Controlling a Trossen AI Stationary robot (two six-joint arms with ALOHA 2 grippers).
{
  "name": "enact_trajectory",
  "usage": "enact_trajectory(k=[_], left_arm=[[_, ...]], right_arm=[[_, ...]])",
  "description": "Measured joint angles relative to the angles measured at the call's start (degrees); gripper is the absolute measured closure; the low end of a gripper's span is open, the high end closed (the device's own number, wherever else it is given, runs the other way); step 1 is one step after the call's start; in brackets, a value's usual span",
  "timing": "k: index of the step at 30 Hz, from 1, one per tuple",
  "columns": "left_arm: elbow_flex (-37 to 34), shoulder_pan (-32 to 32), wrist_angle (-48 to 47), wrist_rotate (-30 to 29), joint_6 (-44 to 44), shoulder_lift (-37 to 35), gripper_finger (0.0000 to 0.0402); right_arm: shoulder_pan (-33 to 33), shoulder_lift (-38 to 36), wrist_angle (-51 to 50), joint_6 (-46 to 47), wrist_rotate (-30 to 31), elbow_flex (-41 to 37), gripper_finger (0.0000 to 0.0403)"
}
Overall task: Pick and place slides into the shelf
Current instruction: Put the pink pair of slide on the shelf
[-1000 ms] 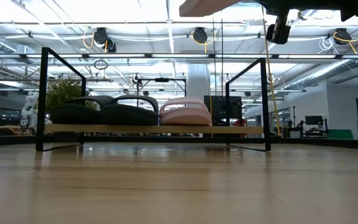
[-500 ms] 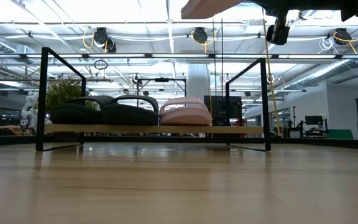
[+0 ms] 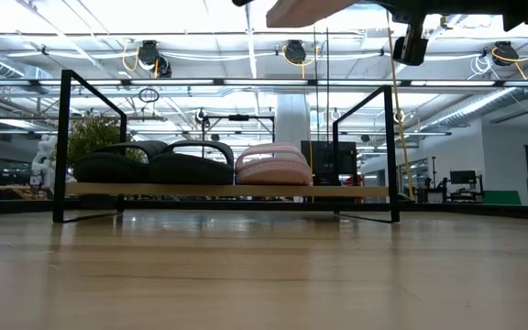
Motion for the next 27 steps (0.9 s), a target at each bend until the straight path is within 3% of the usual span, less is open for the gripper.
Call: enact_trajectory(k=[18, 20, 24, 27], left_arm=[[0.0, 0.4, 0.5, 11.2, -2.9, 4.0, 0.0314], [0.0, 0.4, 0.6, 13.3, -3.1, 5.1, 0.0326], [0.0, 0.5, 1.8, 15.7, -3.0, 7.1, 0.0388], [0.0, 1.0, 4.1, 17.1, -3.1, 8.0, 0.0394]], right_arm=[[0.0, 0.0, 0.0, -0.1, -0.8, -0.1, 0.037], [0.1, 0.0, -0.1, -0.1, -1.1, -0.1, 0.037], [0.1, 0.0, -0.5, -0.1, -1.3, -0.2, 0.037], [0.2, 0.0, -0.6, 0.4, -1.3, -0.2, 0.0363]])
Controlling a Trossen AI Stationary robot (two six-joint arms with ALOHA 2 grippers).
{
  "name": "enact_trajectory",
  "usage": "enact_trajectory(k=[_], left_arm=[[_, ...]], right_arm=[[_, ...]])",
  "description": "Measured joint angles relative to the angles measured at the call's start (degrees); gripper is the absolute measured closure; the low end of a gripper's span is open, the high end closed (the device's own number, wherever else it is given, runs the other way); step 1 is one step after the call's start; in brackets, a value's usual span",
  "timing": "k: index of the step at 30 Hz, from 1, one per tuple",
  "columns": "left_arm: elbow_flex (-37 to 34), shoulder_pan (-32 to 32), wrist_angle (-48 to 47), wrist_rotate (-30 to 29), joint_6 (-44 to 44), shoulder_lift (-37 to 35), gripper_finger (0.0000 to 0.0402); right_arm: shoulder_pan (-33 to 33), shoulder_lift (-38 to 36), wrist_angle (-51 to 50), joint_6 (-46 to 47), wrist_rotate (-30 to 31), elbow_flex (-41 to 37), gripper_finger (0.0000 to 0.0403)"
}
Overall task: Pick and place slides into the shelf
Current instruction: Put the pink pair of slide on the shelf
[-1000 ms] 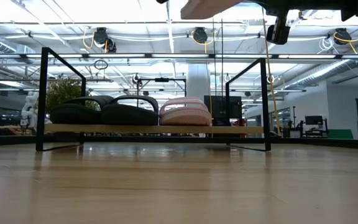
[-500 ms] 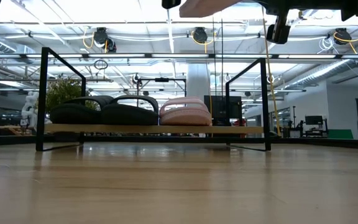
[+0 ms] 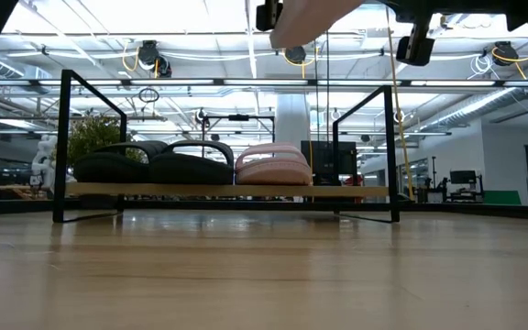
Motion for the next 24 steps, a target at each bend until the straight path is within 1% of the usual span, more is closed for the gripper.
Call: enact_trajectory(k=[4, 7, 11, 13, 18, 24], left_arm=[[0.0, 1.4, 1.8, 2.6, 0.2, 0.0, 0.0398], [0.0, 2.1, 1.1, 2.8, 0.9, -0.5, 0.0399], [0.0, 2.7, -1.4, 3.2, 2.8, -1.2, 0.04], [0.0, 2.8, -2.9, 3.6, 3.5, -1.2, 0.04], [0.0, 4.4, -6.3, 5.7, 5.2, -1.2, 0.0401], [0.0, 7.0, -7.7, 9.7, 7.0, -1.0, 0.0401]], right_arm=[[0.0, -0.1, 0.7, -0.1, 0.9, 0.0, 0.0354], [0.0, -0.3, 1.0, -1.0, 3.0, 0.0, 0.0352], [-0.1, -1.0, 1.1, -2.1, 5.9, 0.1, 0.035], [-0.1, -1.4, 1.0, -2.8, 6.0, 0.1, 0.0349], [-0.2, -2.0, 0.9, -2.9, 7.7, 0.1, 0.0349], [-0.2, -2.3, 0.1, -2.6, 8.5, 0.2, 0.0348]])
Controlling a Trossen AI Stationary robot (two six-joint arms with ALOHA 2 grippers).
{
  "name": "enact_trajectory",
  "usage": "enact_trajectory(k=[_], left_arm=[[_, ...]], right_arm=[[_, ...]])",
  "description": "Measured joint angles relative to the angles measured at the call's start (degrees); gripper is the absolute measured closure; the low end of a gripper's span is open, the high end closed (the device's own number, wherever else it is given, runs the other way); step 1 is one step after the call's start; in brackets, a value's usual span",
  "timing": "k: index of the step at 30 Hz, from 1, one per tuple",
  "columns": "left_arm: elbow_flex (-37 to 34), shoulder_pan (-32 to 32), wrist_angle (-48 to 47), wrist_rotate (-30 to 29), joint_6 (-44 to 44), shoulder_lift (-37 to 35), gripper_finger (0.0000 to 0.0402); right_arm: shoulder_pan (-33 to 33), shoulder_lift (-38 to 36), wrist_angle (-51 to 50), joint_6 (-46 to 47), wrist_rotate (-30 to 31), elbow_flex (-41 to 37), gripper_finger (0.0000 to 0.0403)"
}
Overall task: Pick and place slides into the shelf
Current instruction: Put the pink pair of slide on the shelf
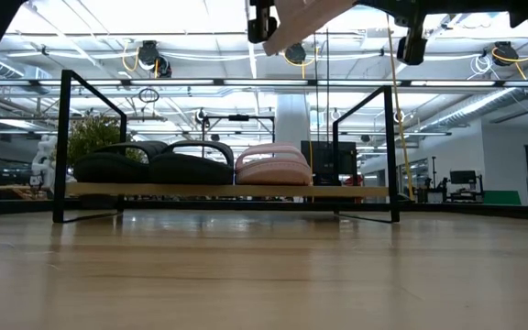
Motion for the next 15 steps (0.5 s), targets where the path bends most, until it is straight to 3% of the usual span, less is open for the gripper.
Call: enact_trajectory(k=[7, 15], left_arm=[[0.0, 2.5, -3.7, 1.1, 3.1, 0.0, 0.0402], [0.0, 4.7, -4.1, 3.1, 5.9, 0.0, 0.0401]], right_arm=[[0.0, -0.2, 0.2, 3.6, -0.2, 0.1, 0.0348], [0.1, -1.1, 3.0, 9.8, -5.4, 0.1, 0.0347]])
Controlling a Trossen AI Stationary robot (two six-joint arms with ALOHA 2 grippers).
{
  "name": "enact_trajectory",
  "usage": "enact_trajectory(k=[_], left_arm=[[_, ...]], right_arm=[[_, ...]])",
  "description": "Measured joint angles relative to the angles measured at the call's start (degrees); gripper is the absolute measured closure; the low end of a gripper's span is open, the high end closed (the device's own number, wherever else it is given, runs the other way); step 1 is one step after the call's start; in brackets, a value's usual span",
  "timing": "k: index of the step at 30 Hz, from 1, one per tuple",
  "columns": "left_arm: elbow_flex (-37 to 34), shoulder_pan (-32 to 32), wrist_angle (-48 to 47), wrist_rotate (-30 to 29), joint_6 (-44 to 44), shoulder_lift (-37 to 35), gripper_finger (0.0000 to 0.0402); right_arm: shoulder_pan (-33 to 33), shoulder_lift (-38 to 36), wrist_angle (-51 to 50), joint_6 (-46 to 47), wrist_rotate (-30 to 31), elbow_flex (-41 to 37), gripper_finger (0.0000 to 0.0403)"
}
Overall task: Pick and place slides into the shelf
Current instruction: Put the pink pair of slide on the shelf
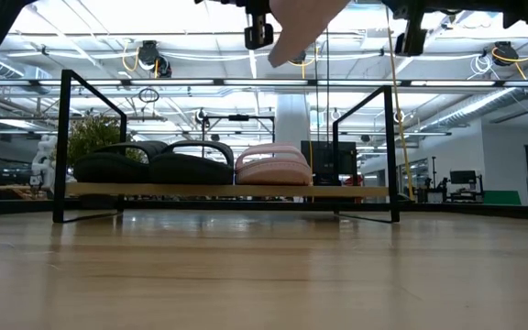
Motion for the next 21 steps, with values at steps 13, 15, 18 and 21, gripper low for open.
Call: enact_trajectory(k=[13, 15, 18, 21], left_arm=[[-0.2, 4.1, -4.0, -0.9, 2.6, -0.3, 0.0401], [-0.2, 4.2, -2.3, -0.3, 2.6, -0.3, 0.0401], [-0.1, 3.3, -0.6, 1.1, 3.0, -0.3, 0.0401], [-0.1, 1.7, -0.7, 2.3, 5.4, -0.3, 0.0401]], right_arm=[[5.2, -0.6, 5.3, -1.6, -4.7, -0.1, 0.0349], [5.4, -0.7, 8.6, -3.6, -3.7, 0.1, 0.0348], [5.2, -0.5, 14.1, -8.7, -3.0, 0.0, 0.0348], [5.2, -1.0, 21.5, -14.9, -1.1, -0.1, 0.0348]])
